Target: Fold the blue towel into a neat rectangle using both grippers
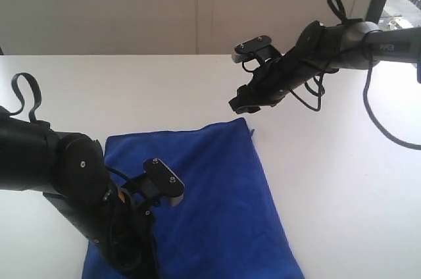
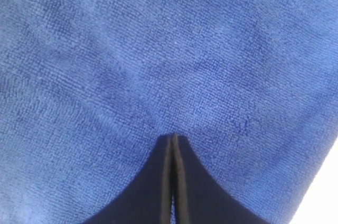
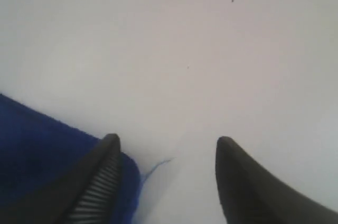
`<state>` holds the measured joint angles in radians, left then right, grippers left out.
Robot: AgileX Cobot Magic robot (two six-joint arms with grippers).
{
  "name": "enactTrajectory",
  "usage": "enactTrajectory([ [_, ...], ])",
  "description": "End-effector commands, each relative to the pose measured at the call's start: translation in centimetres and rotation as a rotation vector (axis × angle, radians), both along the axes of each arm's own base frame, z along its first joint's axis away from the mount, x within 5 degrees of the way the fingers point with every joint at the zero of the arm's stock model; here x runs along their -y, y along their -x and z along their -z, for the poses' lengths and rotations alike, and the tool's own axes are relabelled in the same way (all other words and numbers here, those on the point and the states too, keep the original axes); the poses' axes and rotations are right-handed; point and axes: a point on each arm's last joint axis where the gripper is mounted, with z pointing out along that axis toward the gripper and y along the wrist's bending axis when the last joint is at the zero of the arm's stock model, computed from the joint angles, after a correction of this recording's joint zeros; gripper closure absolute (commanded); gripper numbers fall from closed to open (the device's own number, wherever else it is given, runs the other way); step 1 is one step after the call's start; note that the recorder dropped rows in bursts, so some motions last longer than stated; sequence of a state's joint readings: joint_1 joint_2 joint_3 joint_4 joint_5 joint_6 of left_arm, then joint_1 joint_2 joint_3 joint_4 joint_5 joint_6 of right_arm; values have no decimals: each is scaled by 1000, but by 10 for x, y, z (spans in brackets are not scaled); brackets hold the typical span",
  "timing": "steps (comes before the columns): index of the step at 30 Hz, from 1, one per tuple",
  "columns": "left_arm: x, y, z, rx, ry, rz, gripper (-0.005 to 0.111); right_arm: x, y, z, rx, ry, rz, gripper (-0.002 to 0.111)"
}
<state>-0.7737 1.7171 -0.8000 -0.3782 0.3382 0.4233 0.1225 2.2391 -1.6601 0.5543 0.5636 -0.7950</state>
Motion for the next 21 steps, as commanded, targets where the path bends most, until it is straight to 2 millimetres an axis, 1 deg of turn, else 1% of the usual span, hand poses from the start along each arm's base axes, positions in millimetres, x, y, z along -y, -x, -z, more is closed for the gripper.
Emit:
enactTrajectory([
  [1, -1, 3, 13, -33, -34, 8, 107, 1, 7, -49, 79, -7, -22, 54],
  [2, 2, 0, -1, 4, -1, 14, 107, 0, 15, -68, 77, -13, -48, 54],
  [3, 3, -3, -19, 62, 29, 37, 107, 1, 20, -80, 75, -10, -60, 57],
  [5, 3, -6, -41, 138, 57, 60, 107, 4, 29, -96, 83, 7, -43, 68],
  [6, 0, -9, -52, 178, 70, 51, 107, 6, 33, -102, 87, 22, -27, 76],
  [7, -5, -14, -65, 223, 80, 24, 107, 9, 40, -107, 84, 37, -12, 86],
  [8, -15, -21, -77, 275, 78, -15, 107, 12, 52, -113, 80, 58, -16, 100],
  [9, -26, -31, -86, 319, 77, -61, 107, 13, 62, -117, 79, 64, -18, 108],
  [10, -37, -45, -92, 358, 83, -128, 107, 15, 75, -116, 54, 57, -9, 108],
  [11, -44, -55, -95, 381, 92, -172, 107, 13, 84, -118, 45, 46, -7, 108],
  [14, -60, -84, -92, 419, 91, -272, 107, 6, 113, -110, -25, 22, -10, 108],
  [15, -64, -94, -88, 413, 80, -297, 107, -1, 124, -108, -44, 9, -25, 108],
  [16, -69, -106, -81, 391, 57, -314, 107, -8, 138, -101, -77, -9, -38, 108],
  [17, -69, -119, -69, 351, 27, -322, 107, -20, 155, -93, -102, -9, -72, 108],
  [19, -68, -135, -55, 316, 4, -332, 107, -31, 172, -85, -116, -1, -106, 108],
  [21, -64, -145, -45, 304, -5, -328, 107, -45, 190, -71, -153, 9, -129, 108],
])
